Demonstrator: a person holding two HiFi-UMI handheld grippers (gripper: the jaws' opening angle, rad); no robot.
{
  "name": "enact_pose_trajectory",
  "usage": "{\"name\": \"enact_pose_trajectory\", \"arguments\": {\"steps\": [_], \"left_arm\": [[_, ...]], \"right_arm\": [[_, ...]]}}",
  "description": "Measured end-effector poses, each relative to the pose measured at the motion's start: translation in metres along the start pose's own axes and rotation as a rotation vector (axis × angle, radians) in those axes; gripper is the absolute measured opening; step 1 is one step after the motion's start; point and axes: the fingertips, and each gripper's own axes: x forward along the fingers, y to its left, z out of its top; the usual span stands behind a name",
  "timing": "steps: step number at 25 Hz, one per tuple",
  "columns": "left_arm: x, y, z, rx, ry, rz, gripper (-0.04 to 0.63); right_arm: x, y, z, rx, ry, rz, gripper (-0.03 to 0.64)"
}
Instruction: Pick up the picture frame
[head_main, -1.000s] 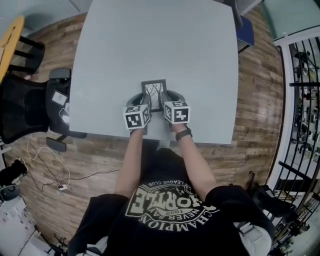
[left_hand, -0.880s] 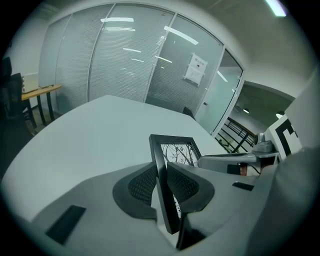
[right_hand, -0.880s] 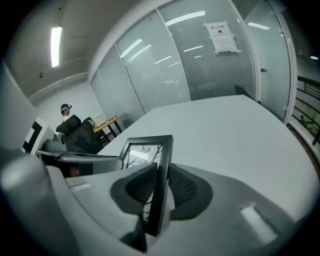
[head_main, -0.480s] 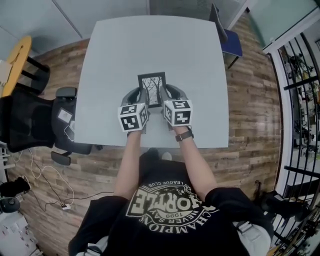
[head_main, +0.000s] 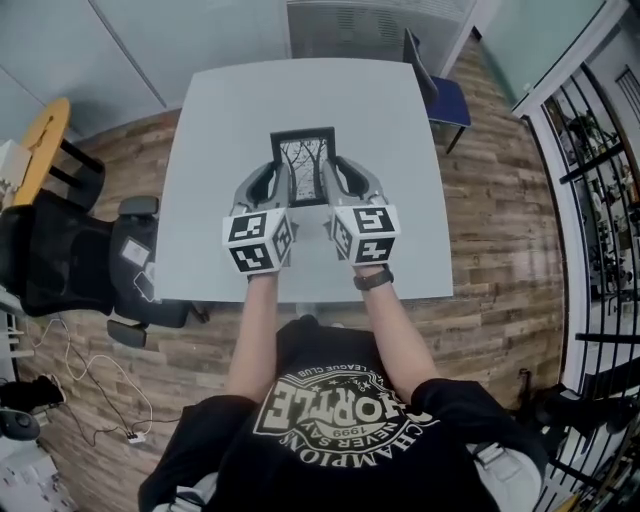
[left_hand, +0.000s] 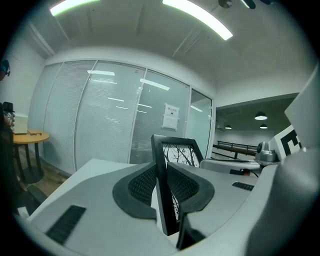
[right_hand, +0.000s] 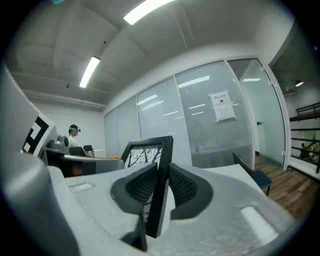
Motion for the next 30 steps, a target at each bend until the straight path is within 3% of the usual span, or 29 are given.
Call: {"name": "enact_pose_trajectory", "arguments": {"steps": [9, 30], "left_arm": [[-0.028, -0.034, 0.044, 0.047, -0.125, -0.058, 0.072], [-0.074, -0.095, 0.03, 0.055, -0.145, -0.087, 0.072]], "right_arm": [[-0.043, 0.004, 0.052, -0.077, -0.145, -0.05, 0.069], [-0.123, -0.002, 0.049, -0.118, -0.166, -0.074, 0.069]]}}
